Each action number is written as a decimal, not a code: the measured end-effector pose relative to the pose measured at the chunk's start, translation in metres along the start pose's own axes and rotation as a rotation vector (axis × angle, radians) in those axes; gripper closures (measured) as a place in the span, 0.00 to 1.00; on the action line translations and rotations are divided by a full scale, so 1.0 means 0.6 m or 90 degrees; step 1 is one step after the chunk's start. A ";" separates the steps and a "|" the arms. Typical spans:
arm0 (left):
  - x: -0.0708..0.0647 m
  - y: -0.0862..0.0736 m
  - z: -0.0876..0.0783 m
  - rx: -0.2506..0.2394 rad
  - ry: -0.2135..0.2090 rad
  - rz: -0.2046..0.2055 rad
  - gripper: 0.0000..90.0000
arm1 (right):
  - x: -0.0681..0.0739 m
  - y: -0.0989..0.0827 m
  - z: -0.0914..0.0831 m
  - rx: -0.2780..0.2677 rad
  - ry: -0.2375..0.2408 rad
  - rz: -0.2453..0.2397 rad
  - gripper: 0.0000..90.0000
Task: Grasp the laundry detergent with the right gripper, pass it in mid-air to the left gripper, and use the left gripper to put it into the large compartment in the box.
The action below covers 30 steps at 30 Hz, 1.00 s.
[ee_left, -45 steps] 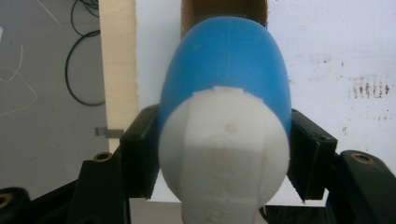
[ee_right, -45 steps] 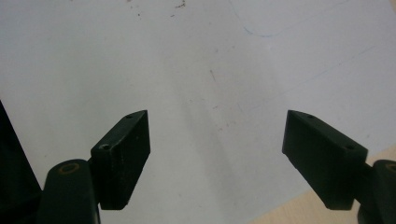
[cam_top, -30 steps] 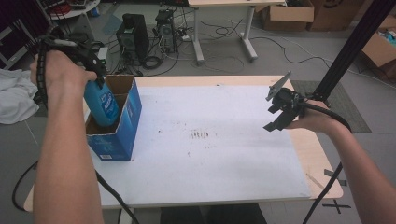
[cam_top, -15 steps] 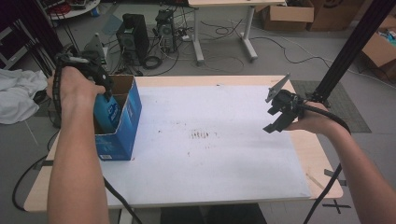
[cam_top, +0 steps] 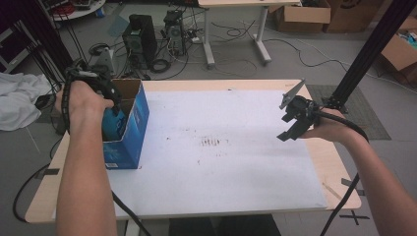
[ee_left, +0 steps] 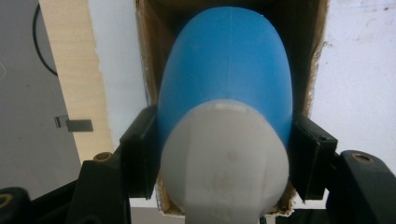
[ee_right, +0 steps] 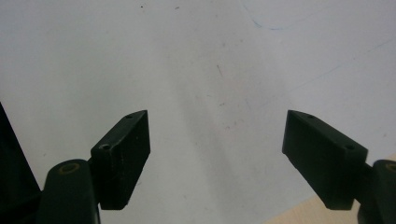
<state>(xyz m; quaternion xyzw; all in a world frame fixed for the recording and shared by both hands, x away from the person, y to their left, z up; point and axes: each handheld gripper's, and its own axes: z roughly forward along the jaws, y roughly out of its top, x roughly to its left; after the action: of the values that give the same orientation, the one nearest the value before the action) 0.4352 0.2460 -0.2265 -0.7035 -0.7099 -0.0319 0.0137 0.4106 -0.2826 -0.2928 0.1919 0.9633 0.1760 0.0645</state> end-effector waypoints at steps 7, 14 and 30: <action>-0.002 0.000 0.019 0.010 0.005 0.004 0.43 | -0.001 -0.002 0.000 0.001 0.000 0.001 0.26; -0.006 0.000 0.037 0.013 0.001 0.004 0.43 | 0.001 -0.003 0.001 0.001 0.000 0.001 0.26; -0.008 -0.002 0.066 0.026 -0.005 0.005 0.43 | 0.004 -0.005 0.001 0.003 -0.003 -0.003 0.26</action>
<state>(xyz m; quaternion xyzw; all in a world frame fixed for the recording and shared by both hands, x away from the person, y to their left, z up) 0.4353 0.2437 -0.2661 -0.7060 -0.7076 -0.0144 0.0254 0.4073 -0.2838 -0.2944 0.1902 0.9641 0.1731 0.0667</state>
